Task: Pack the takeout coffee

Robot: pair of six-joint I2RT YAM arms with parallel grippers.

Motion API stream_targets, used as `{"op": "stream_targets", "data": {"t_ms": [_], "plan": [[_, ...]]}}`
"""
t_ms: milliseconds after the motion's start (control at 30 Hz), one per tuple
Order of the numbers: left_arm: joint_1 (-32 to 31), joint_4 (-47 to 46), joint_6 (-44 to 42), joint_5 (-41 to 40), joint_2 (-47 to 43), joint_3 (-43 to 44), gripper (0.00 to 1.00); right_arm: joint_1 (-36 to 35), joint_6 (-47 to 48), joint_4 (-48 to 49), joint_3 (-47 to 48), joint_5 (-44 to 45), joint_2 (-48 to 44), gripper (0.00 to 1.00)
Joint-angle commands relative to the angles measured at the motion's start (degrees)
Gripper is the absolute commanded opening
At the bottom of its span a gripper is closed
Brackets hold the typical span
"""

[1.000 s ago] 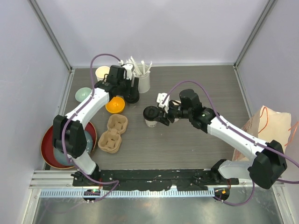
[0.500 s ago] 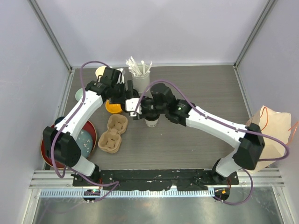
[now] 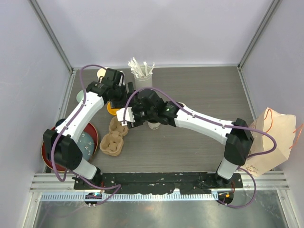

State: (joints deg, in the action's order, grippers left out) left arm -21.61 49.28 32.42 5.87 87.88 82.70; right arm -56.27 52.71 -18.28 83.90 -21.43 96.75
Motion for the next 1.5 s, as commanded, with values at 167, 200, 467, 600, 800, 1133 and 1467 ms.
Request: {"op": "stream_targets", "data": {"t_ms": [167,200,467,600,800,1133,1467], "plan": [[0.4,0.3,2.5,2.5,-1.0,1.9,0.07,-0.9,-1.6,2.4,3.4,7.4,3.4,0.53],[0.4,0.1,2.3,2.5,-1.0,1.7,0.07,-0.9,-1.6,2.5,3.8,7.8,3.6,0.53],[0.4,-0.1,2.2,2.8,-1.4,1.4,0.06,-0.5,-3.2,1.5,5.4,10.5,6.0,0.53],[0.4,-0.3,2.1,2.9,-1.3,1.4,0.06,0.4,-4.3,0.5,6.3,10.0,6.3,0.48],[0.4,-0.4,1.9,3.1,-1.3,1.3,0.06,0.6,-4.7,-0.5,7.1,9.2,6.6,0.38],[0.3,-0.4,1.9,3.9,-1.3,1.5,0.06,0.6,-3.1,-1.0,7.3,11.5,7.7,0.34],[0.3,-0.8,1.9,3.6,-1.1,1.2,0.06,0.6,-3.0,-1.5,6.7,12.3,7.0,0.09]]}}
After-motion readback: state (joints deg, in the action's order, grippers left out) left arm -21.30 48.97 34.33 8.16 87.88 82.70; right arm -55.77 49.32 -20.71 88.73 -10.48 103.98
